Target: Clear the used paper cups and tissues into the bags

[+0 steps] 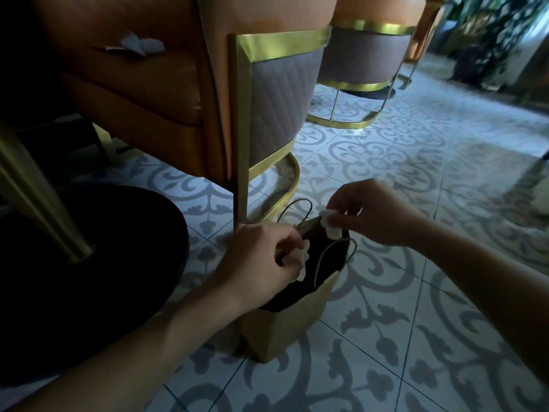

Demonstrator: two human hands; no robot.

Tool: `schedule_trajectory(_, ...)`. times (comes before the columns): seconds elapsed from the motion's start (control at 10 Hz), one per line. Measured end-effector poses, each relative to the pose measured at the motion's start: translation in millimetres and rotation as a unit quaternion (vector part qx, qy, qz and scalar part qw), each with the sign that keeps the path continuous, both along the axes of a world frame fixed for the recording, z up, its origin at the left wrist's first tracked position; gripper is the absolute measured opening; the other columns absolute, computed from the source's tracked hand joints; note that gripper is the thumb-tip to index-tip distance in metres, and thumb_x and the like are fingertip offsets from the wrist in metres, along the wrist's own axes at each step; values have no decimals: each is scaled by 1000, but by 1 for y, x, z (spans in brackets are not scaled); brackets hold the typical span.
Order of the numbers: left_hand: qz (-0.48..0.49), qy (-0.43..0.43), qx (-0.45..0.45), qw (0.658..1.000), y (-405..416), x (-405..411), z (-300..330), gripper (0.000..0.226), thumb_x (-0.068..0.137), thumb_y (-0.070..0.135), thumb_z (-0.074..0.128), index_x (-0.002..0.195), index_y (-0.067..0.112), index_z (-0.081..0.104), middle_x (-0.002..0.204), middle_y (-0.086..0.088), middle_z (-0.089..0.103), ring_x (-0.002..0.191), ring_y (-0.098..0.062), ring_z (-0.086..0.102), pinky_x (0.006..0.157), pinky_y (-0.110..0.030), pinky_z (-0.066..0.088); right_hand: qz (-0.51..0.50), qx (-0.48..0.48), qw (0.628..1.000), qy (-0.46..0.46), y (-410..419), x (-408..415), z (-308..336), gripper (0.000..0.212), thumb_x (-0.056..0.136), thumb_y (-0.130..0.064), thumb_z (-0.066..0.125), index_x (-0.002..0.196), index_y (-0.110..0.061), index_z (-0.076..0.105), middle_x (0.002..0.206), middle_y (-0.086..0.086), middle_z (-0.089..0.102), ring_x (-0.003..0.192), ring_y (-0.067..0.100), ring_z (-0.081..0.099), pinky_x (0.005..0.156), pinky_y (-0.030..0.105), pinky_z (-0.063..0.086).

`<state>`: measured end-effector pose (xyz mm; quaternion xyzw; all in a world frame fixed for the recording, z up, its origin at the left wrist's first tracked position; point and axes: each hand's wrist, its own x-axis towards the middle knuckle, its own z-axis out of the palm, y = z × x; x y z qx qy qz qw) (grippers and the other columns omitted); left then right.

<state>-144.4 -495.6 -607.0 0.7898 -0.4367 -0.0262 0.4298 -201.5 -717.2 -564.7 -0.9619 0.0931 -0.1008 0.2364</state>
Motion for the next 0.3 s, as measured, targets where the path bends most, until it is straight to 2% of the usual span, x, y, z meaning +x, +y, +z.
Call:
schedule_trajectory(0.1, 38, -74, 44, 996, -4, 0, -12, 8, 83, 35, 69, 88, 28, 69, 77, 14, 68, 77, -7, 58, 83, -31, 40, -2, -23, 1000, 19, 0, 3, -12, 8, 76, -29, 76, 78, -27, 69, 71, -9, 69, 66, 9, 63, 66, 36, 55)
schedule_trajectory(0.2, 51, -98, 55, 992, -5, 0, -19, 11, 85, 38, 67, 92, 29, 68, 78, 15, 61, 73, -3, 46, 77, -29, 29, 4, -33, 999, 20, 0, 5, -19, 8, 76, -25, 76, 82, -25, 70, 71, -6, 68, 65, 11, 62, 64, 32, 52)
schedule_trajectory(0.3, 48, -86, 64, 993, -4, 3, -21, 17, 84, 40, 69, 96, 29, 67, 80, 16, 59, 76, -1, 45, 80, -28, 29, 6, -27, 999, 33, 0, 6, -19, 12, 75, -21, 77, 87, -21, 73, 74, -7, 70, 66, 7, 63, 64, 28, 52)
